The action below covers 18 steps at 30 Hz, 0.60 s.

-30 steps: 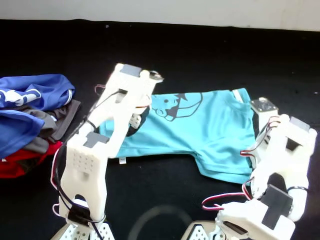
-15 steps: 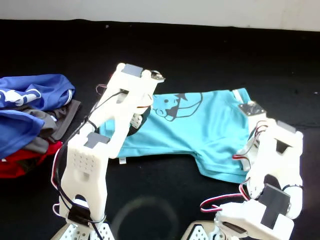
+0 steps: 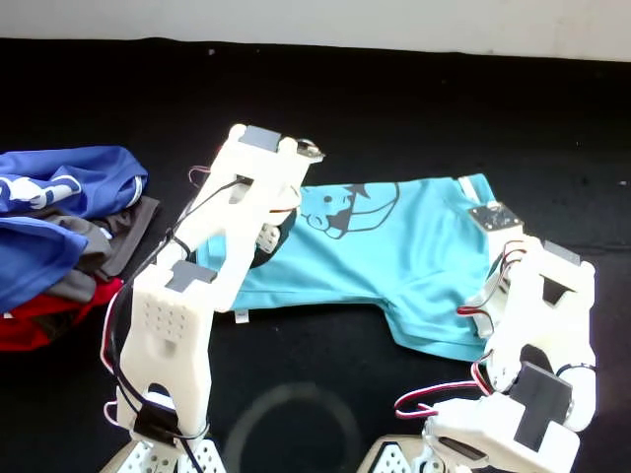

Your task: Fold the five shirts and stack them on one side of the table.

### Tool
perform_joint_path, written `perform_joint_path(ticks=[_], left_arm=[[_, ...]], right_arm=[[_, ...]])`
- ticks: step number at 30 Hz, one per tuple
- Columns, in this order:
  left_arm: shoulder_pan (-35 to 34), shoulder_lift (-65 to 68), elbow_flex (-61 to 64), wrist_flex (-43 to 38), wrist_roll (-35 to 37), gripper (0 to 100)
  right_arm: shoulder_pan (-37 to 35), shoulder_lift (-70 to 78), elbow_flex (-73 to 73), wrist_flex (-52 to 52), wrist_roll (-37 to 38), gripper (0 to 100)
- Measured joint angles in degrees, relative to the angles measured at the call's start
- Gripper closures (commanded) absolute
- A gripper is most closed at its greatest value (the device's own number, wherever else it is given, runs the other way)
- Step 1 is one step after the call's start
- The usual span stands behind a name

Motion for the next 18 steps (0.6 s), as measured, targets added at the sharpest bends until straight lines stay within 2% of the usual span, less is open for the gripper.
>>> perform_joint_path(ticks=[5, 18], left_arm=[[0.0, -0.3, 0.0, 1.6, 0.0, 99], [0.0, -3.7, 0.0, 1.6, 0.0, 99]], right_arm=[[2.5, 0.0, -1.9, 0.4, 0.0, 99.2], [4.1, 0.0, -6.1, 12.0, 0.3, 99.2]])
